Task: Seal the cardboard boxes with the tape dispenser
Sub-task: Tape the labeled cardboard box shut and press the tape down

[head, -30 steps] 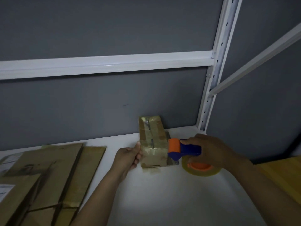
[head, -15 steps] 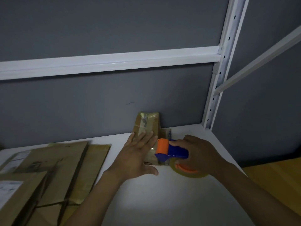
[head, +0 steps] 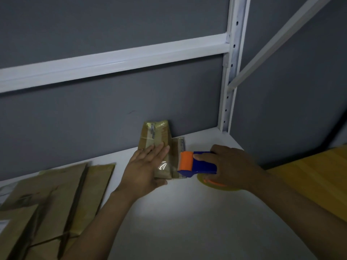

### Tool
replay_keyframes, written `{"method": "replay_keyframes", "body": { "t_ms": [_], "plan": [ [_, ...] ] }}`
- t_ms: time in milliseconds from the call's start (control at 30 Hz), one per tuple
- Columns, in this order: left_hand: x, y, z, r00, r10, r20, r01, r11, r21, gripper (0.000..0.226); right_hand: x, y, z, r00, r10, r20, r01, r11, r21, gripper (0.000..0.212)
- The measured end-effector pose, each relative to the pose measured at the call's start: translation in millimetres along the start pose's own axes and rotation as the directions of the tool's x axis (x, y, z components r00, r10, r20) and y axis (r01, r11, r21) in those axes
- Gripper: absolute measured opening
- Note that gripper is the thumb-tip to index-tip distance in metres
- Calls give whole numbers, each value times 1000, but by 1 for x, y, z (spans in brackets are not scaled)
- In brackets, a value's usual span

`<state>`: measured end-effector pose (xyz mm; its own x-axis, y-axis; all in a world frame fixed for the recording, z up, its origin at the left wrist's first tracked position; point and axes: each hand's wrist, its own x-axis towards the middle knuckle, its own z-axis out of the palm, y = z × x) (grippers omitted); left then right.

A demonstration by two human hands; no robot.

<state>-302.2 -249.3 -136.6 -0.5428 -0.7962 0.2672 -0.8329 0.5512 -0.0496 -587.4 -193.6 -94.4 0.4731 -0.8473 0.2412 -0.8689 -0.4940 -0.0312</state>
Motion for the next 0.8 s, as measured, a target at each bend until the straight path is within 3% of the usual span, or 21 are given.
{"method": "replay_keyframes", "body": {
  "t_ms": [233, 300, 433, 667, 733, 800],
  "plan": [
    [1, 3, -2, 1000, 4, -17, -3, 1000, 4, 112, -8, -2, -8, 999, 17, -34, -19, 998, -67, 70],
    [0, 3, -2, 1000, 7, -12, -7, 1000, -8, 111, -1, -7, 2, 998, -39, -56, 36, 998, -54, 65],
    [3, 7, -4, 1000, 22, -2, -22, 1000, 13, 109, 17, -15, 6, 996, 62, 69, -61, 998, -20, 57],
    [-1, 14, -7, 1000, -15, 21, 16, 1000, -14, 111, 42, -11, 3, 978, 138, 155, -147, 988, 45, 45],
    [1, 14, -14, 998, -36, 41, 39, 997, -73, 116, 42, -2, -5, 953, 224, 205, -265, 943, 201, 47],
    [7, 10, -23, 995, -91, 30, 95, 976, -198, 112, 36, 11, -14, 896, 336, 291, -442, 734, 516, 46]
  ]
}}
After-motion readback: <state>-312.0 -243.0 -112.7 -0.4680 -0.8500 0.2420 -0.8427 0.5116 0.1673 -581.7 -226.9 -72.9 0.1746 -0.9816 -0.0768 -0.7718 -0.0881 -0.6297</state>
